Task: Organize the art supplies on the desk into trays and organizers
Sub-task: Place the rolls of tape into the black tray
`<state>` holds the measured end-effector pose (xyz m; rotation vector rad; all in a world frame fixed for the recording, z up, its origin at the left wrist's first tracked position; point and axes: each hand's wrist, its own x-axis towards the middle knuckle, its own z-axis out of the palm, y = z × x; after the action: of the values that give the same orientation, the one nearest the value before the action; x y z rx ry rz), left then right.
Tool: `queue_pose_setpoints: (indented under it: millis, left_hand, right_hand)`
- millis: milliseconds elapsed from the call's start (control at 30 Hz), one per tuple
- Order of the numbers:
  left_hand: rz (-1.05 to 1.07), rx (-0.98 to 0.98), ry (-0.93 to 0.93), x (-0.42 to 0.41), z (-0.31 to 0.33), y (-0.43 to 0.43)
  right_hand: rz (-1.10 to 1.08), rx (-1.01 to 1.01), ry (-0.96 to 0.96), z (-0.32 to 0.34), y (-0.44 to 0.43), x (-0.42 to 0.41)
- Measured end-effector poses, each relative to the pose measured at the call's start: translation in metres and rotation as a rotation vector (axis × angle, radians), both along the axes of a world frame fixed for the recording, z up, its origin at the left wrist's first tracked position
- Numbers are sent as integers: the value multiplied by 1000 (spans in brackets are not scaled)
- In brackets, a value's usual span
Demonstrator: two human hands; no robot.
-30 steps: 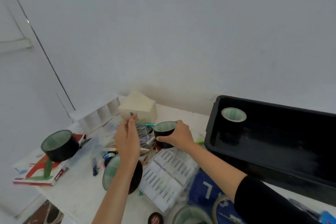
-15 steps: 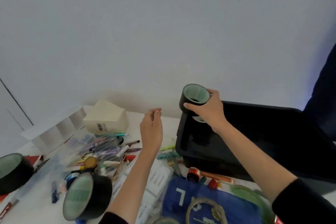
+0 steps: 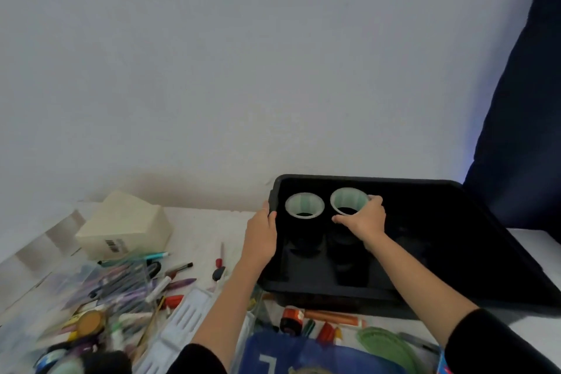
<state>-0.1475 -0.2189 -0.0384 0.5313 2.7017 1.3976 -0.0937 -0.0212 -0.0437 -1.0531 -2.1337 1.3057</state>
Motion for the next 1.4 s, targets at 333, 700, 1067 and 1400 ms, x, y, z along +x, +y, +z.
queue_pose_setpoints:
  millis: [333,700,1067,1400]
  left_hand:
    - [23,15,74,-5,-7,-1]
    - [47,39,30,-2,-4,1]
    - [264,115,336,27,19,-12]
    - [270,385,92,125,17,-94]
  right_hand:
    - [16,81,-203,-14,-1,-1]
    - [7,66,-224,-17,3,-1]
    - [76,-53,-375,4,-4,8]
    - [414,49,246,53,-99,99]
